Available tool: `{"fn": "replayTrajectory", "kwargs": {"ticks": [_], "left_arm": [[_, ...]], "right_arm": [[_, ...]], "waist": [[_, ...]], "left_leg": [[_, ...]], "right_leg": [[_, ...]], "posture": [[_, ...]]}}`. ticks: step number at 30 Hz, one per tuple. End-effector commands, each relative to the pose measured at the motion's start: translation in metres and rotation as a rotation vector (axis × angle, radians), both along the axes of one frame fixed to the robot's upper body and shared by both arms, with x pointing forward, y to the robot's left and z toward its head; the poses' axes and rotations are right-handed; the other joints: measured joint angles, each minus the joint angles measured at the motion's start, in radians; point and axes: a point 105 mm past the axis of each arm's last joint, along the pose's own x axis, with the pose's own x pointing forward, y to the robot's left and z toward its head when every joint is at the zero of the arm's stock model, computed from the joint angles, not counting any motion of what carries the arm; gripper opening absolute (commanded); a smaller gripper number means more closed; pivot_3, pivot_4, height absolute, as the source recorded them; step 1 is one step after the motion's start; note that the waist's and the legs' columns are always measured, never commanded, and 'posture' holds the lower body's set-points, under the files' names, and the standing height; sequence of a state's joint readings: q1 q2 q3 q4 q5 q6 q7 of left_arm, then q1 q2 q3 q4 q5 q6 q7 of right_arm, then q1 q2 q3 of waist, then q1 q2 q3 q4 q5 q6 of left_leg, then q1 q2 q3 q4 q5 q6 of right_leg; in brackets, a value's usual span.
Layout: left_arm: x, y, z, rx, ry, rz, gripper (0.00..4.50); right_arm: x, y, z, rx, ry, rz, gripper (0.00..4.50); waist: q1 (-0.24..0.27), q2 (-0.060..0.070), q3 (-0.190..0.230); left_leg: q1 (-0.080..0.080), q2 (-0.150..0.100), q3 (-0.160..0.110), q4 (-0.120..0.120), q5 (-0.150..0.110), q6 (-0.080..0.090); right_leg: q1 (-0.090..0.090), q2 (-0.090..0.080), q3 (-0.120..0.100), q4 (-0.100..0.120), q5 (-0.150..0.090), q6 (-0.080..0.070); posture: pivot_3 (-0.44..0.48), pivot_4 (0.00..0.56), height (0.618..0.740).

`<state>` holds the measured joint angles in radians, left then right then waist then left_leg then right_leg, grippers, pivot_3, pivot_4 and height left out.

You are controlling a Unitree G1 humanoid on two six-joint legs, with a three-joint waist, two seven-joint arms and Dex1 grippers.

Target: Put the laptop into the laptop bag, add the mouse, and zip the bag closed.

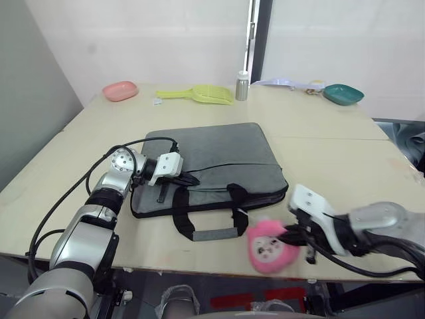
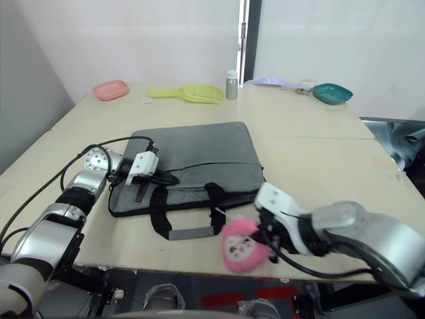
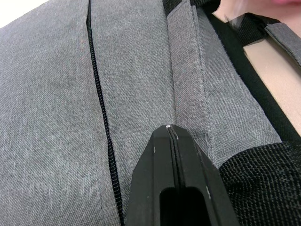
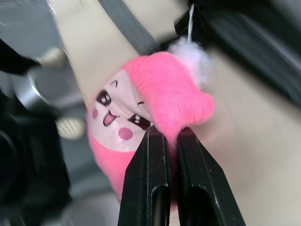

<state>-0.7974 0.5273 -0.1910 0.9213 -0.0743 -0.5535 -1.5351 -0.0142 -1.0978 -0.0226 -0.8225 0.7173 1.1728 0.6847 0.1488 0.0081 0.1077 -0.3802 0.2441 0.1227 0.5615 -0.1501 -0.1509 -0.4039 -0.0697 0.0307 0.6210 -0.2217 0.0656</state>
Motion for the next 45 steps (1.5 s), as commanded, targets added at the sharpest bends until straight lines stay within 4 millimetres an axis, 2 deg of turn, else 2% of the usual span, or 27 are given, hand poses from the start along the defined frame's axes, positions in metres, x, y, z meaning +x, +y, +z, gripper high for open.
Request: {"fn": "replayTrajectory", "kwargs": {"ticks": [1, 8, 15, 19, 21, 23, 25, 30, 33, 36, 41, 45], "left_arm": [[-0.02, 0.015, -0.041, 0.125, 0.157, -0.003, 0.0], [-0.022, 0.018, -0.035, 0.118, 0.152, -0.011, 0.0], [-0.022, 0.016, -0.03, 0.115, 0.151, -0.01, 0.0], [-0.022, 0.015, -0.027, 0.116, 0.152, -0.01, 0.0], [-0.022, 0.014, -0.026, 0.115, 0.151, -0.009, 0.0], [-0.023, 0.014, -0.024, 0.114, 0.151, -0.01, 0.0], [-0.025, 0.013, -0.023, 0.111, 0.152, -0.013, 0.0], [-0.029, 0.01, -0.021, 0.105, 0.155, -0.015, 0.0], [-0.031, 0.01, -0.023, 0.102, 0.162, -0.012, 0.0], [-0.031, 0.011, -0.024, 0.095, 0.165, -0.002, 0.0], [-0.03, 0.011, -0.024, 0.092, 0.168, 0.005, 0.0], [-0.032, 0.008, -0.024, 0.087, 0.172, -0.001, 0.0]], "right_arm": [[0.003, -0.03, -0.002, -0.094, -0.024, -0.047, 0.01], [0.025, -0.074, 0.006, -0.18, -0.105, -0.123, 0.01], [0.043, -0.111, 0.013, -0.341, -0.173, -0.112, 0.01], [0.074, -0.126, 0.023, -0.459, -0.286, -0.105, 0.01], [0.101, -0.127, 0.032, -0.51, -0.384, -0.109, 0.01], [0.128, -0.119, 0.041, -0.542, -0.466, -0.097, 0.01], [0.146, -0.108, 0.045, -0.555, -0.515, -0.07, 0.01], [0.18, -0.062, 0.05, -0.517, -0.601, 0.034, 0.01], [0.187, -0.027, 0.047, -0.444, -0.624, 0.122, 0.01], [0.18, 0.0, 0.044, -0.355, -0.616, 0.212, 0.01], [0.182, 0.016, 0.043, -0.339, -0.64, 0.249, 0.01], [0.193, 0.023, 0.05, -0.354, -0.693, 0.227, 0.01]], "waist": [[0.0, 0.002, -0.003], [-0.011, 0.006, -0.008], [-0.015, 0.007, -0.009], [-0.021, 0.008, -0.009], [-0.026, 0.008, -0.009], [-0.04, 0.008, -0.008], [-0.046, 0.009, -0.006], [-0.059, 0.009, -0.005], [-0.06, 0.009, -0.005], [-0.058, 0.009, -0.005], [-0.061, 0.008, -0.005], [-0.07, 0.008, -0.005]], "left_leg": [[0.0, 0.0, 0.0, 0.0, 0.0, 0.0], [0.001, -0.003, 0.002, 0.001, -0.004, 0.007], [0.0, -0.003, 0.002, 0.0, -0.005, 0.009], [0.0, -0.004, 0.002, 0.001, -0.005, 0.01], [0.0, -0.004, 0.002, 0.002, -0.005, 0.01], [-0.001, -0.004, 0.002, 0.003, -0.004, 0.011], [-0.001, -0.005, 0.001, 0.004, -0.004, 0.011], [-0.002, -0.004, 0.002, 0.004, -0.004, 0.011], [-0.003, -0.004, 0.002, 0.004, -0.004, 0.011], [-0.003, -0.003, 0.002, 0.003, -0.004, 0.011], [-0.002, -0.003, 0.002, 0.003, -0.004, 0.011], [-0.001, -0.002, 0.002, 0.004, -0.004, 0.01]], "right_leg": [[0.0, 0.0, 0.0, 0.0, 0.0, 0.0], [0.0, -0.004, 0.001, 0.001, -0.003, -0.001], [0.0, -0.004, 0.001, 0.001, -0.004, -0.001], [0.0, -0.004, 0.0, 0.002, -0.004, -0.001], [0.0, -0.005, 0.0, 0.002, -0.004, -0.001], [-0.001, -0.005, 0.001, 0.003, -0.004, -0.001], [-0.001, -0.005, 0.0, 0.005, -0.004, -0.001], [-0.003, -0.005, 0.0, 0.007, -0.005, -0.003], [-0.004, -0.004, 0.0, 0.008, -0.005, -0.003], [-0.004, -0.004, -0.001, 0.008, -0.006, -0.004], [-0.004, -0.003, -0.001, 0.008, -0.006, -0.005], [-0.004, -0.003, 0.0, 0.009, -0.006, -0.005]], "posture": [[0.0, 0.15, 0.74], [0.0, 0.15, 0.74], [0.0, 0.15, 0.74], [0.0, 0.15, 0.74], [0.0, 0.15, 0.74], [0.0, 0.15, 0.74], [0.0, 0.15, 0.74], [0.0, 0.15, 0.74], [0.0, 0.15, 0.74], [0.0, 0.15, 0.74], [0.0, 0.15, 0.74], [0.0, 0.15, 0.74]]}}
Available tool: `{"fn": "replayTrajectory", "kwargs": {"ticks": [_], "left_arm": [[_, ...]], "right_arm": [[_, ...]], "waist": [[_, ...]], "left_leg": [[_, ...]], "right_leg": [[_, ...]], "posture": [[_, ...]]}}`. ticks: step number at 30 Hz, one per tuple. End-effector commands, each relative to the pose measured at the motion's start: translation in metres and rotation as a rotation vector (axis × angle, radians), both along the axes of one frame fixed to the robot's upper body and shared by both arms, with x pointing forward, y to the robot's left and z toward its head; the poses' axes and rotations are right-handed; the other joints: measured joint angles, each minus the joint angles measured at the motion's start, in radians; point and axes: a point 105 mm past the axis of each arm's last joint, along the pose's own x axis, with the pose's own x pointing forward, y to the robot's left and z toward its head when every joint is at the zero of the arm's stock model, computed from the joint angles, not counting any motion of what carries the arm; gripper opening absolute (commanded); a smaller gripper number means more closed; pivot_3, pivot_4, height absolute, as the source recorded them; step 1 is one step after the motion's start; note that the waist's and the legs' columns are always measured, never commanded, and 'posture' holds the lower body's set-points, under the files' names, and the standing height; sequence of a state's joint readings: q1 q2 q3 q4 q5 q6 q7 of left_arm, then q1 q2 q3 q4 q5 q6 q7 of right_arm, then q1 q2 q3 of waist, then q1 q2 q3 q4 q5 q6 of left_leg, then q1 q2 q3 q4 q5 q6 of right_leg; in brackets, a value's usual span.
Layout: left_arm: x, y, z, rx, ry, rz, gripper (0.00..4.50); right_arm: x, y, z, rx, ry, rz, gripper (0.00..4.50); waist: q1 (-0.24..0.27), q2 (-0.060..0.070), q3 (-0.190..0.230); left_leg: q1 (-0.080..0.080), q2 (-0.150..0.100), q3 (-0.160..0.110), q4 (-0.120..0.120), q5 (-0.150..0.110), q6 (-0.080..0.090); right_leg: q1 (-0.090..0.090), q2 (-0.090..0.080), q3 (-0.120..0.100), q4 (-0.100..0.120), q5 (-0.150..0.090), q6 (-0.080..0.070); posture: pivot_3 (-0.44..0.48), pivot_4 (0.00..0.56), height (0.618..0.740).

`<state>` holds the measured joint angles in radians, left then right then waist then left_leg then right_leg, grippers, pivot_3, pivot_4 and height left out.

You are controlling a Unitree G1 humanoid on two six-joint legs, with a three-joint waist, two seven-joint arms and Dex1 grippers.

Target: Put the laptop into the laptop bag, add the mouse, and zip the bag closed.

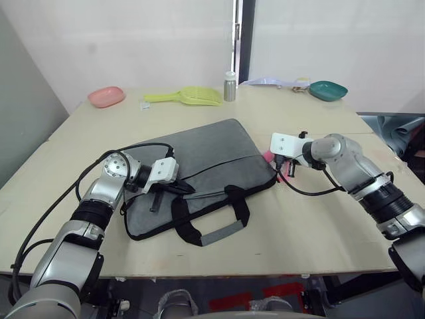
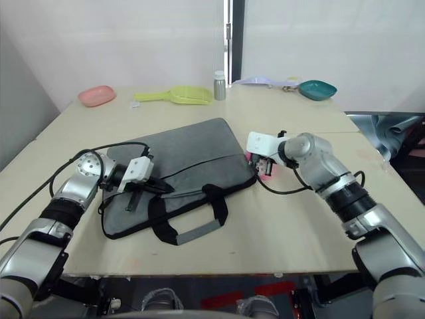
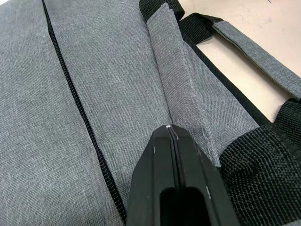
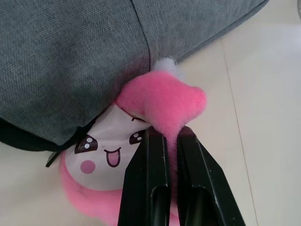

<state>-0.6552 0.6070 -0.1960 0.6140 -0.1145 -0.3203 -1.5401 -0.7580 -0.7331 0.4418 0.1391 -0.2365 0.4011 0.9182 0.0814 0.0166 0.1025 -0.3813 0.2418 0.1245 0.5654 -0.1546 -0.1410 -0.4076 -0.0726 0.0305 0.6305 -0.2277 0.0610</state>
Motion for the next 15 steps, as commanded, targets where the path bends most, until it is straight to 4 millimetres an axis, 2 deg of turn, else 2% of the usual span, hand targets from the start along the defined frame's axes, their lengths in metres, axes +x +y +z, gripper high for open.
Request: {"fn": "replayTrajectory", "kwargs": {"ticks": [1, 5, 7, 11, 15], "left_arm": [[-0.013, -0.001, -0.024, 0.057, 0.098, -0.027, 0.0], [-0.016, -0.004, -0.023, 0.052, 0.1, -0.034, 0.0], [-0.016, -0.006, -0.021, 0.047, 0.098, -0.033, 0.0], [-0.014, -0.005, -0.015, 0.037, 0.086, -0.014, 0.0], [-0.012, -0.003, -0.01, 0.028, 0.079, -0.003, 0.0]], "right_arm": [[0.012, 0.013, 0.019, 0.002, -0.094, 0.016, 0.01], [0.027, 0.004, 0.029, -0.004, -0.15, -0.05, 0.01], [0.022, 0.003, 0.027, 0.013, -0.111, -0.041, 0.01], [-0.004, -0.009, 0.007, 0.043, 0.043, -0.043, 0.01], [-0.02, -0.027, 0.004, 0.11, 0.123, -0.113, 1.41]], "waist": [[-0.004, 0.0, 0.0], [-0.006, 0.0, 0.0], [-0.005, 0.0, 0.0], [0.006, -0.001, 0.001], [0.01, -0.001, 0.001]], "left_leg": [[0.0, 0.0, 0.0, 0.0, 0.0, 0.0], [-0.001, 0.0, 0.0, 0.0, 0.0, -0.001], [-0.001, 0.0, 0.0, 0.0, 0.001, -0.003], [-0.002, 0.0, 0.0, -0.001, 0.002, -0.001], [-0.001, 0.002, 0.0, -0.001, 0.002, 0.0]], "right_leg": [[0.0, 0.0, 0.0, 0.0, 0.0, 0.0], [0.0, 0.0, 0.0, 0.0, 0.0, 0.0], [0.0, 0.0, 0.0, -0.001, 0.0, 0.0], [-0.001, 0.0, -0.002, -0.003, 0.0, 0.001], [0.0, 0.002, -0.002, -0.004, 0.001, 0.002]], "posture": [[0.0, 0.15, 0.74], [0.0, 0.15, 0.74], [0.0, 0.15, 0.74], [0.0, 0.15, 0.74], [0.0, 0.15, 0.74]]}}
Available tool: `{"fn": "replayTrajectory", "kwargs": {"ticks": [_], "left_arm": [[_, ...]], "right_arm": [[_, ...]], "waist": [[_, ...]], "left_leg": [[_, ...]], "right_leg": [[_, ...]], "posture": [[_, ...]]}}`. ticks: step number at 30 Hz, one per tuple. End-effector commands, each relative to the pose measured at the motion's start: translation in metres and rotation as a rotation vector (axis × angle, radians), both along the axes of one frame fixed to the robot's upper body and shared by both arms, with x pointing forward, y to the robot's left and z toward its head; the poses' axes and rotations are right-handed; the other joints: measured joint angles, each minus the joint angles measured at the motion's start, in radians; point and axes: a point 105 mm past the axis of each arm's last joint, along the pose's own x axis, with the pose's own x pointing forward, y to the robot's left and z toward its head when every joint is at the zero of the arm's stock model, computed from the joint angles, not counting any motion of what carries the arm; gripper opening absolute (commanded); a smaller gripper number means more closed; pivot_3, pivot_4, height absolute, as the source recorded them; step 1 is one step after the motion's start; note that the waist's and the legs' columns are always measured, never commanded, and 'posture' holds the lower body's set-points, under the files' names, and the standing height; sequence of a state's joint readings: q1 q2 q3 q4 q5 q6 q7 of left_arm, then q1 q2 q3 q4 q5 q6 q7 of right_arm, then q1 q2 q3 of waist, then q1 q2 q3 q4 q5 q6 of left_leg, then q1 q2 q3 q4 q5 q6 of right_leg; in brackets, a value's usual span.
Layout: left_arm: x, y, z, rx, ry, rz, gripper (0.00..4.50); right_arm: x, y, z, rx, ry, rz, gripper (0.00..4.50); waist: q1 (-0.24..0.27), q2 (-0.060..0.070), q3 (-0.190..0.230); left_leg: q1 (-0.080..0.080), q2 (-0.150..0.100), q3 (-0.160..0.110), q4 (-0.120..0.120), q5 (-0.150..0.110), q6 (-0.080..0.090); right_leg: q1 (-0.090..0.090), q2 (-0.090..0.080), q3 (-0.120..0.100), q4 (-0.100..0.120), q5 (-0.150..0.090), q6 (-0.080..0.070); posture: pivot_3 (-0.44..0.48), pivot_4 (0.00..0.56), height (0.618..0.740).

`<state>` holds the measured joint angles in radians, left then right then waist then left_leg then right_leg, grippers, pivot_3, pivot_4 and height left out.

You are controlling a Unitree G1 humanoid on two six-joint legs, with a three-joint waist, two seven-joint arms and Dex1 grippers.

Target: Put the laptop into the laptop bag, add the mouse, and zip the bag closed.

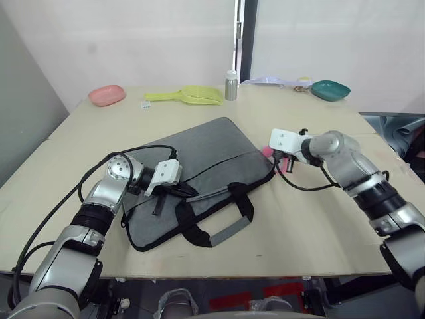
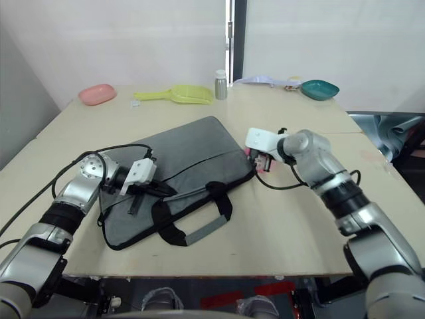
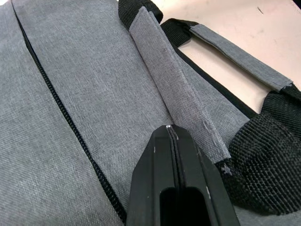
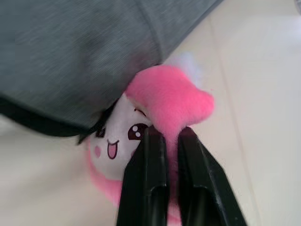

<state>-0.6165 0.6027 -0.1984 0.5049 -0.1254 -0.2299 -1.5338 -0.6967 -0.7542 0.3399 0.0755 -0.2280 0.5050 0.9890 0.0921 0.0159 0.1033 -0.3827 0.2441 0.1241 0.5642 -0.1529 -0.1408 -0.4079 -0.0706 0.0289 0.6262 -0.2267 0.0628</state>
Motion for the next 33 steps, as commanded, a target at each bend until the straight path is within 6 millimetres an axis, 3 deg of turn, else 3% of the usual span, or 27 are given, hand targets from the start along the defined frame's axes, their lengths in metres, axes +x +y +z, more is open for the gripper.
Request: {"fn": "replayTrajectory", "kwargs": {"ticks": [1, 5, 9, 14, 17, 19, 22, 25, 28, 33], "left_arm": [[-0.004, 0.004, -0.007, 0.024, 0.048, 0.012, 0.0], [0.002, -0.003, 0.013, -0.056, 0.041, 0.038, 0.0], [0.006, -0.006, 0.051, -0.18, 0.069, 0.089, 0.0], [-0.001, 0.006, 0.092, -0.304, 0.157, 0.175, 0.0], [-0.012, 0.02, 0.107, -0.36, 0.221, 0.238, 0.0], [-0.019, 0.03, 0.109, -0.371, 0.246, 0.285, 0.0], [-0.03, 0.053, 0.102, -0.373, 0.27, 0.387, 0.0], [-0.038, 0.077, 0.091, -0.359, 0.259, 0.508, 0.0], [-0.041, 0.095, 0.087, -0.397, 0.252, 0.62, 0.0], [-0.054, 0.137, 0.059, -0.413, 0.281, 0.855, 0.0]], "right_arm": [[-0.014, -0.008, 0.006, 0.097, 0.07, -0.042, 1.73], [-0.017, -0.019, 0.019, 0.183, 0.07, -0.111, 3.09], [-0.018, -0.042, 0.04, 0.294, 0.062, -0.214, 4.47], [-0.036, -0.064, 0.058, 0.355, 0.09, -0.231, 4.47], [-0.045, -0.062, 0.072, 0.394, 0.078, -0.178, 4.47], [-0.046, -0.058, 0.084, 0.438, 0.054, -0.145, 4.47], [-0.057, -0.034, 0.096, 0.523, 0.082, -0.017, 4.47], [-0.055, -0.015, 0.086, 0.546, 0.124, 0.019, 4.47], [-0.033, -0.008, 0.073, 0.577, 0.115, -0.061, 3.59], [-0.021, 0.014, 0.047, 0.579, 0.178, -0.03, 1.89]], "waist": [[0.0, 0.0, 0.0], [-0.001, 0.0, 0.002], [0.002, 0.0, 0.01], [0.008, -0.001, 0.021], [0.002, 0.0, 0.023], [-0.005, 0.001, 0.024], [-0.011, 0.001, 0.024], [-0.012, 0.0, 0.025], [-0.01, -0.001, 0.026], [-0.002, -0.003, 0.026]], "left_leg": [[0.0, 0.0, 0.0, 0.0, -0.001, 0.0], [0.001, 0.001, 0.001, 0.001, -0.003, 0.0], [-0.001, 0.002, 0.0, 0.003, -0.004, -0.002], [-0.003, 0.002, 0.001, 0.002, 0.001, -0.003], [-0.003, 0.003, 0.001, 0.001, 0.002, -0.002], [-0.003, 0.003, 0.002, 0.0, 0.001, -0.002], [-0.002, 0.004, 0.004, -0.002, 0.002, -0.002], [-0.002, 0.005, 0.004, -0.001, 0.001, -0.002], [-0.002, 0.005, 0.004, 0.002, 0.0, -0.002], [-0.003, 0.004, 0.003, 0.004, -0.003, -0.006]], "right_leg": [[0.0, 0.0, 0.0, 0.0, -0.001, -0.002], [0.0, 0.002, 0.001, 0.002, -0.002, -0.003], [-0.003, 0.002, 0.002, 0.004, -0.002, -0.003], [-0.005, 0.002, 0.001, 0.003, -0.002, -0.005], [-0.006, 0.004, 0.002, 0.002, -0.003, -0.005], [-0.007, 0.005, 0.003, 0.002, -0.003, -0.005], [-0.008, 0.005, 0.004, 0.003, -0.003, -0.005], [-0.009, 0.006, 0.004, 0.003, -0.003, -0.005], [-0.009, 0.006, 0.004, 0.004, -0.003, -0.005], [-0.008, 0.005, 0.004, 0.005, -0.002, -0.005]], "posture": [[0.0, 0.15, 0.74], [0.0, 0.15, 0.74], [0.0, 0.15, 0.74], [0.0, 0.15, 0.74], [0.0, 0.15, 0.74], [0.0, 0.15, 0.74], [0.0, 0.15, 0.74], [0.0, 0.15, 0.74], [0.0, 0.15, 0.74], [0.0, 0.15, 0.74]]}}
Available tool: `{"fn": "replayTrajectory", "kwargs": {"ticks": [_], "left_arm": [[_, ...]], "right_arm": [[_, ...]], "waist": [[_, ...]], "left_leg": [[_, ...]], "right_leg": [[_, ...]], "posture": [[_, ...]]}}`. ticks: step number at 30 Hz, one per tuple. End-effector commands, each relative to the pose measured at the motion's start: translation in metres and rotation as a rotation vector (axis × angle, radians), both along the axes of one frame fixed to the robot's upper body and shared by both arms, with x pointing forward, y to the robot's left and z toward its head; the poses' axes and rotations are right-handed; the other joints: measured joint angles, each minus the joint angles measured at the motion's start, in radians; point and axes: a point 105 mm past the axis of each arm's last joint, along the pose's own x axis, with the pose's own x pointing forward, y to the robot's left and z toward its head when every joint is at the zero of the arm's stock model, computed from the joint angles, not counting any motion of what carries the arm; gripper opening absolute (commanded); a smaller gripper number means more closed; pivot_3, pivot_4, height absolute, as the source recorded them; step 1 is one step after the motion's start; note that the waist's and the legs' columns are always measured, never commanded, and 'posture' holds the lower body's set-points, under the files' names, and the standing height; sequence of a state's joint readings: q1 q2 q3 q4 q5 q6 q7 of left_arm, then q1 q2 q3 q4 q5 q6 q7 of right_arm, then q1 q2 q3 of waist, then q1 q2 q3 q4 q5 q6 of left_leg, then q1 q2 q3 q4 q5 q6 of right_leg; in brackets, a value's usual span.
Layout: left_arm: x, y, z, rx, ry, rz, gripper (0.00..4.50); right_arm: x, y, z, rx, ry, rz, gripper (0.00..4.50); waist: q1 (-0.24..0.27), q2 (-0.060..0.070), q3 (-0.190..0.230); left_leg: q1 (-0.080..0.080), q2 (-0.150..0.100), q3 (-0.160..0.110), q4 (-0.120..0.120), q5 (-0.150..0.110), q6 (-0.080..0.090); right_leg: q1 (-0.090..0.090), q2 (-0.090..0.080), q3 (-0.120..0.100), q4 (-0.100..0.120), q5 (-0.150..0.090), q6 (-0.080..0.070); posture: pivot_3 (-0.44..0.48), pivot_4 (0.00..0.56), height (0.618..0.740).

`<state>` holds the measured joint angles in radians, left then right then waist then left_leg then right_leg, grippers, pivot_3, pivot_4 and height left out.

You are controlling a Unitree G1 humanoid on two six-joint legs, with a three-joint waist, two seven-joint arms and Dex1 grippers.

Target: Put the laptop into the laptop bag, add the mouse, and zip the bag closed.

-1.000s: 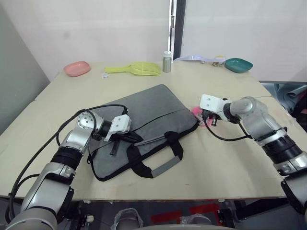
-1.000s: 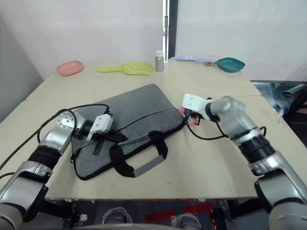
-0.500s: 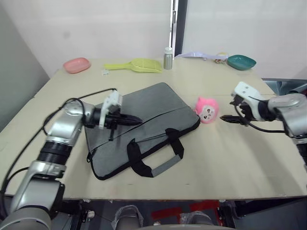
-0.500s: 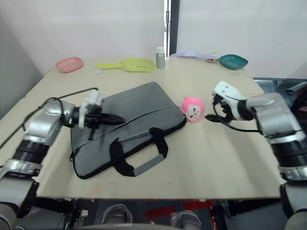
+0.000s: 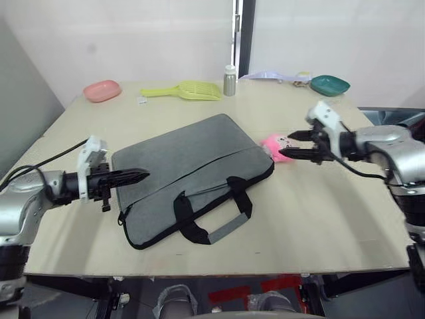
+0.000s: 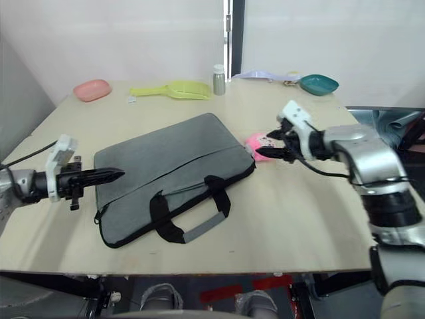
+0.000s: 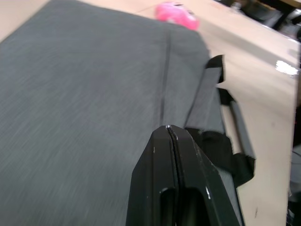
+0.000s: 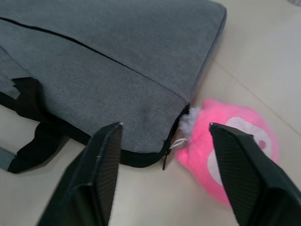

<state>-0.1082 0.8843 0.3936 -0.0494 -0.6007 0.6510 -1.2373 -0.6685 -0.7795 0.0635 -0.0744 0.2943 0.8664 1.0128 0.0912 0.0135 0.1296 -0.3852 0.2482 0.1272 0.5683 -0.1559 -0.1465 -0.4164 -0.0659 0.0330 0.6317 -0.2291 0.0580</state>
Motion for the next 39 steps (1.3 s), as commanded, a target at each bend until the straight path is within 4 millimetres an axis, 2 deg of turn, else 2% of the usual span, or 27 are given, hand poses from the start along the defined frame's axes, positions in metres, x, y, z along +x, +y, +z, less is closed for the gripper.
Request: {"fn": "replayTrajectory", "kwargs": {"ticks": [1, 5, 6, 11, 14, 16, 20, 22, 25, 27, 28, 29, 32, 34, 36, 38, 39], "left_arm": [[-0.006, 0.029, -0.001, -0.013, -0.001, 0.159, 0.0], [-0.011, 0.042, -0.009, -0.062, 0.051, 0.287, 0.0], [-0.011, 0.044, -0.011, -0.07, 0.064, 0.318, 0.0], [-0.004, 0.056, -0.03, -0.028, 0.13, 0.465, 0.0], [-0.005, 0.056, -0.037, 0.001, 0.148, 0.465, 0.0], [-0.007, 0.049, -0.035, -0.015, 0.15, 0.422, 0.0], [-0.01, 0.045, -0.041, 0.012, 0.164, 0.391, 0.0], [-0.011, 0.039, -0.037, -0.012, 0.149, 0.363, 0.0], [-0.014, 0.027, -0.018, -0.077, 0.079, 0.285, 0.0], [-0.017, 0.03, -0.014, -0.107, 0.1, 0.292, 0.0], [-0.021, 0.03, -0.011, -0.118, 0.112, 0.277, 0.4], [-0.025, 0.029, -0.008, -0.13, 0.126, 0.264, 0.54], [-0.04, 0.023, 0.003, -0.168, 0.167, 0.21, 1.55], [-0.048, 0.024, 0.008, -0.19, 0.18, 0.216, 2.28], [-0.057, 0.02, 0.003, -0.214, 0.243, 0.213, 2.94], [-0.067, 0.012, -0.006, -0.261, 0.34, 0.202, 3.0], [-0.07, 0.009, -0.01, -0.274, 0.372, 0.203, 3.0]], "right_arm": [[0.008, 0.012, -0.006, 0.007, -0.004, 0.035, 1.56], [0.016, 0.019, -0.023, 0.005, 0.025, 0.052, 0.18], [0.02, 0.019, -0.025, 0.004, 0.025, 0.042, 0.03], [0.042, 0.018, -0.021, -0.013, -0.026, -0.004, 0.03], [0.054, 0.018, -0.017, -0.033, -0.054, -0.031, 0.03], [0.054, 0.018, -0.017, -0.057, -0.043, -0.008, 0.03], [0.057, 0.017, -0.029, -0.146, -0.052, 0.002, 0.03], [0.057, 0.019, -0.027, -0.135, -0.061, 0.008, 0.03], [0.055, 0.021, -0.009, -0.027, -0.075, 0.004, 0.03], [0.045, 0.021, -0.001, 0.015, -0.059, 0.049, 0.51], [0.039, 0.02, 0.001, 0.02, -0.053, 0.067, 0.87], [0.035, 0.018, 0.003, 0.024, -0.048, 0.072, 1.16], [0.028, 0.014, 0.004, 0.048, -0.026, 0.066, 2.16], [0.029, 0.012, 0.003, 0.083, -0.002, 0.037, 2.84], [0.036, 0.012, 0.003, 0.132, 0.035, -0.007, 3.5], [0.04, 0.015, -0.001, 0.168, 0.074, -0.024, 4.22], [0.042, 0.017, -0.002, 0.184, 0.092, -0.028, 4.22]], "waist": [[-0.002, 0.0, 0.0], [0.002, -0.001, 0.001], [0.002, -0.001, 0.001], [-0.002, -0.002, 0.001], [-0.006, -0.002, 0.001], [-0.009, -0.003, 0.001], [-0.009, -0.003, 0.001], [-0.008, -0.004, 0.002], [-0.006, -0.005, 0.002], [-0.003, -0.005, 0.003], [-0.002, -0.005, 0.003], [-0.001, -0.005, 0.003], [-0.001, -0.006, 0.003], [-0.002, -0.007, 0.003], [-0.006, -0.007, 0.003], [-0.012, -0.006, 0.003], [-0.014, -0.006, 0.003]], "left_leg": [[0.0, 0.0, 0.0, 0.0, 0.0, 0.0], [-0.001, 0.0, -0.001, 0.0, 0.0, 0.0], [-0.001, 0.0, -0.002, 0.0, 0.0, 0.0], [-0.002, 0.0, -0.002, 0.003, 0.0, 0.0], [-0.002, 0.0, -0.003, 0.005, 0.0, 0.001], [-0.002, 0.0, -0.003, 0.006, 0.0, 0.001], [-0.003, 0.0, -0.004, 0.006, 0.003, 0.005], [-0.004, 0.0, -0.004, 0.007, 0.003, 0.006], [-0.005, 0.0, -0.005, 0.008, 0.003, 0.006], [-0.005, 0.0, -0.005, 0.009, 0.003, 0.006], [-0.005, 0.0, -0.005, 0.009, 0.002, 0.007], [-0.005, 0.0, -0.005, 0.009, 0.002, 0.008], [-0.005, 0.0, -0.005, 0.009, 0.002, 0.008], [-0.005, 0.0, -0.005, 0.009, 0.0, 0.006], [-0.004, 0.0, -0.005, 0.009, -0.002, 0.003], [-0.003, 0.0, -0.004, 0.01, -0.002, 0.002], [-0.003, 0.0, -0.004, 0.01, -0.002, 0.002]], "right_leg": [[0.0, 0.0, 0.0, 0.0, 0.0, 0.0], [0.0, 0.0, -0.001, 0.0, 0.0, 0.0], [0.0, 0.0, -0.002, 0.0, 0.0, 0.0], [-0.001, 0.0, -0.002, 0.003, 0.0, 0.0], [-0.001, 0.0, -0.002, 0.004, 0.0, 0.0], [-0.001, 0.0, -0.001, 0.005, 0.0, 0.0], [-0.001, 0.0, -0.002, 0.005, 0.0, 0.0], [-0.001, 0.0, -0.003, 0.005, 0.0, 0.0], [-0.002, 0.0, -0.003, 0.006, 0.0, 0.0], [-0.002, 0.0, -0.003, 0.007, 0.0, 0.0], [-0.002, 0.0, -0.002, 0.008, 0.0, 0.0], [-0.002, 0.0, -0.002, 0.008, 0.0, -0.001], [-0.002, 0.0, -0.003, 0.008, -0.001, -0.001], [-0.002, 0.0, -0.002, 0.008, -0.001, -0.001], [-0.002, 0.0, -0.002, 0.009, -0.001, -0.001], [-0.002, 0.0, -0.001, 0.01, -0.001, -0.001], [-0.002, 0.0, -0.001, 0.01, -0.001, -0.001]], "posture": [[0.0, 0.15, 0.74], [0.0, 0.15, 0.74], [0.0, 0.15, 0.74], [0.0, 0.15, 0.74], [0.0, 0.15, 0.74], [0.0, 0.15, 0.74], [0.0, 0.15, 0.74], [0.0, 0.15, 0.74], [0.0, 0.15, 0.74], [0.0, 0.15, 0.74], [0.0, 0.15, 0.74], [0.0, 0.15, 0.74], [0.0, 0.15, 0.74], [0.0, 0.15, 0.74], [0.0, 0.15, 0.74], [0.0, 0.15, 0.74], [0.0, 0.15, 0.74]]}}
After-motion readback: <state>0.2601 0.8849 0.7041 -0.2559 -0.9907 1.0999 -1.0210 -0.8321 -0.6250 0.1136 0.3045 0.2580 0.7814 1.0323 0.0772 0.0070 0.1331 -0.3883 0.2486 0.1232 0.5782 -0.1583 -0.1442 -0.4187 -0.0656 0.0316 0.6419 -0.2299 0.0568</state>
